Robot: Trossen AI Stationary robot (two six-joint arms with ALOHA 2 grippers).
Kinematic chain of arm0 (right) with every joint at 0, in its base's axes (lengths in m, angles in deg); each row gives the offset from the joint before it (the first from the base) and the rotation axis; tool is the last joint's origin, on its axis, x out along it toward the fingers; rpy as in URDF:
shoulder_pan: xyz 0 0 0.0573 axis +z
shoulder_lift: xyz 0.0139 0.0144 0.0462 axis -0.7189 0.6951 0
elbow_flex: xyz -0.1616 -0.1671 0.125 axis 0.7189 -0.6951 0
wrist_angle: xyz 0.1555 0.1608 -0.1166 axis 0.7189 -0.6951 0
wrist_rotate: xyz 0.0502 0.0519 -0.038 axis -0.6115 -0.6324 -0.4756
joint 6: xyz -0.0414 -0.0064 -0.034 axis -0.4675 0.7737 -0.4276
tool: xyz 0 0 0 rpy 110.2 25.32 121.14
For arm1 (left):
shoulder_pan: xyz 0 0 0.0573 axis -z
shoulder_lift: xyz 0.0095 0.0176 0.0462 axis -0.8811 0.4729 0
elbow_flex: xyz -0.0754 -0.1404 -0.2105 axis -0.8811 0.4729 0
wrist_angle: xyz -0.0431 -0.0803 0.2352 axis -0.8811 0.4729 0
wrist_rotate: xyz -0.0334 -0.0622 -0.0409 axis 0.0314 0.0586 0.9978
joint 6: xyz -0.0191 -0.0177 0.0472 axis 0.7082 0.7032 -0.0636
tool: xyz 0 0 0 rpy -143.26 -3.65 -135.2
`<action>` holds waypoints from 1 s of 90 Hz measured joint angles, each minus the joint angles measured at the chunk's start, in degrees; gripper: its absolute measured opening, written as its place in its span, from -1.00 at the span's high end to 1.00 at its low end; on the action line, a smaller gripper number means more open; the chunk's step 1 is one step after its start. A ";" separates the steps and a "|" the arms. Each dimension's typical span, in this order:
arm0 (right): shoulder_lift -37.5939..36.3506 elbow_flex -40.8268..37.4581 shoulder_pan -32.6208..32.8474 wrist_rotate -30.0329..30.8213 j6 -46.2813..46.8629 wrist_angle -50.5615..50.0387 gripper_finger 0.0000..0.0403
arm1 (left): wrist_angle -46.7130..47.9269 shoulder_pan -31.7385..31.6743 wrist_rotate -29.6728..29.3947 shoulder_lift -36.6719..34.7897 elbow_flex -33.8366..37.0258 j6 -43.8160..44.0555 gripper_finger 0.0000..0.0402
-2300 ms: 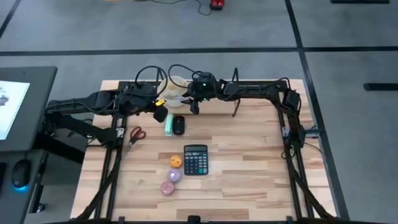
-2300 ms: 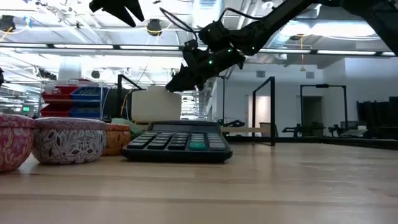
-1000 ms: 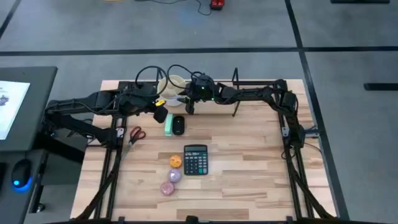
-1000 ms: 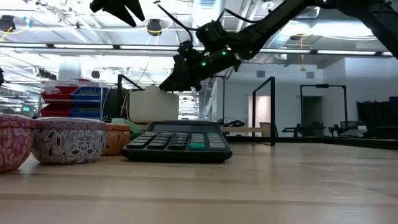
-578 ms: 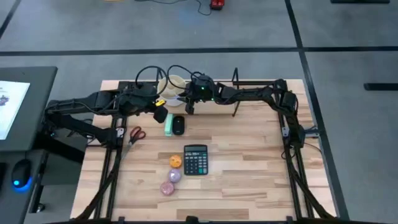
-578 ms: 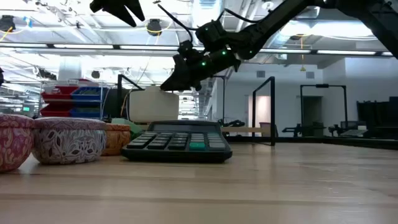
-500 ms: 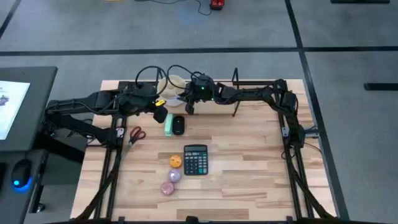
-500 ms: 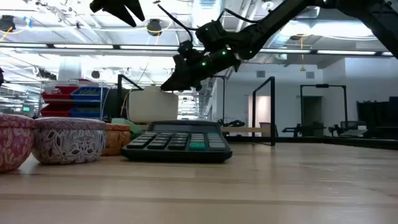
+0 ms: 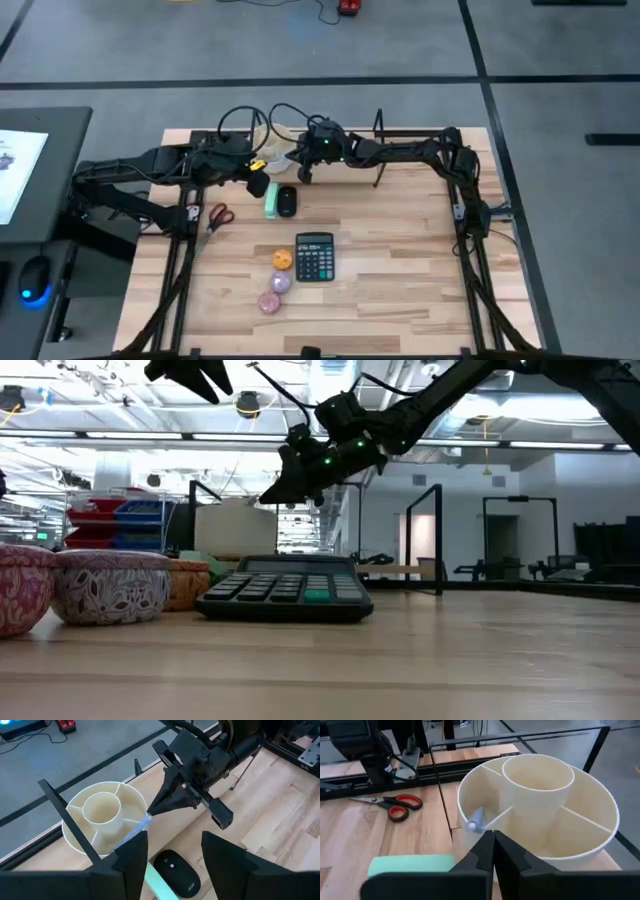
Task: Stock shelves
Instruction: Remove the gray pen from the white pen organizer
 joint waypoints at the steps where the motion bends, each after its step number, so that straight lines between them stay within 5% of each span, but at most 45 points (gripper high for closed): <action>1: 0.00 0.00 0.00 -0.03 0.00 0.00 0.99 | -0.01 0.00 -0.01 0.00 0.00 0.00 0.19; 24: -1.97 0.00 -0.37 -0.34 1.25 -0.20 0.96 | -0.02 0.00 0.29 0.00 0.00 0.00 0.19; 67: -3.04 0.02 0.13 -7.76 -11.76 -3.76 0.11 | -0.04 0.00 0.36 -0.02 0.00 0.00 0.19; 90: -3.02 0.02 0.84 -7.91 -13.42 -2.48 0.00 | -0.04 0.00 0.38 -0.02 0.00 -0.26 0.19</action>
